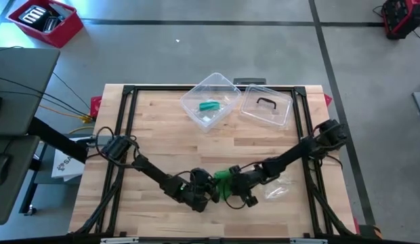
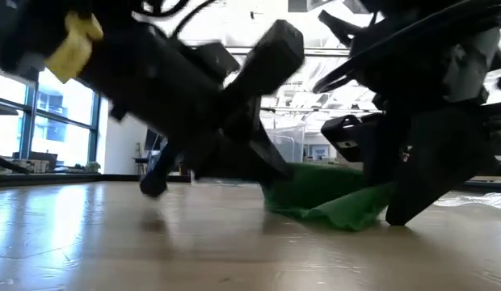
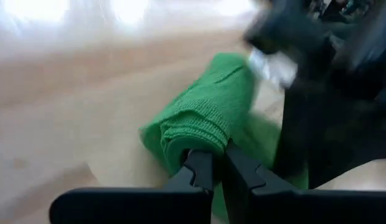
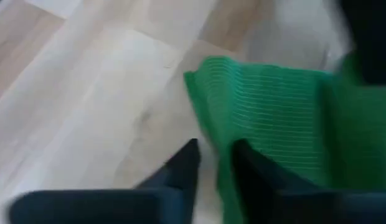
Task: Roll bandage
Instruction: Roll the green bandage
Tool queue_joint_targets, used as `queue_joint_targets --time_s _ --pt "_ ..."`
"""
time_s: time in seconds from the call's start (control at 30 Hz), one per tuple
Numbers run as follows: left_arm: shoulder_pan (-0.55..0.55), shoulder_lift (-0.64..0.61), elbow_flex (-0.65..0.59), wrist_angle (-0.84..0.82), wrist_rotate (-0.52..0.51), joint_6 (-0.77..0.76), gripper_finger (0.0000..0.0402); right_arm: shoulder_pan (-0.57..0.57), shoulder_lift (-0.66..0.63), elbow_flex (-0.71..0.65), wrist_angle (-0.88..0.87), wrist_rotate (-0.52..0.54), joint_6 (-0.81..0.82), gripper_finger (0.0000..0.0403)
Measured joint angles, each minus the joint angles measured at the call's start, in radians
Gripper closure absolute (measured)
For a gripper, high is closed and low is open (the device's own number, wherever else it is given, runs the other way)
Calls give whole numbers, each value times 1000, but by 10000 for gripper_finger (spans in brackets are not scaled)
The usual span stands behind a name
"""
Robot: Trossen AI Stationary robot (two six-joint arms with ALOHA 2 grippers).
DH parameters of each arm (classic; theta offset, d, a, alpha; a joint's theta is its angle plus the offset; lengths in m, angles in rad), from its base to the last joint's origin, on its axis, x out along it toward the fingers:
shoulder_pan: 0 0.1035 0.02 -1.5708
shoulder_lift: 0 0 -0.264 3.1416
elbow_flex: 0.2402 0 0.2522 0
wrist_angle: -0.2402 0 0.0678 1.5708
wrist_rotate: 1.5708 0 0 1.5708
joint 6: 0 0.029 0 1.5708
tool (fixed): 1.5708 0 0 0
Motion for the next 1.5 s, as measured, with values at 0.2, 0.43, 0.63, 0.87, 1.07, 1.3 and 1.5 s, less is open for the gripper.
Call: queue_joint_targets --time_s 0.2,0.43,0.63,0.87,1.07,1.3,1.5 --pt "-39 -130 0 -40 -151 93 396 69 -30 -3 -10 71 51 390" --pt "-61 -151 -10 -167 -296 -32 395 178 -32 -5 14 60 121 401" --pt "-58 -94 -47 -158 -370 -130 395 266 -33 8 32 17 197 402" --pt "-49 -49 -55 -153 -366 -82 394 299 -109 108 -99 145 158 402" --pt "-52 -50 -55 -110 -336 6 394 261 -236 174 -198 275 39 403" --pt "-51 -50 -55 109 -297 300 394 157 -339 206 -231 282 -103 403" --pt "-66 -50 -55 260 -248 476 394 60 -405 214 -327 324 -109 403"
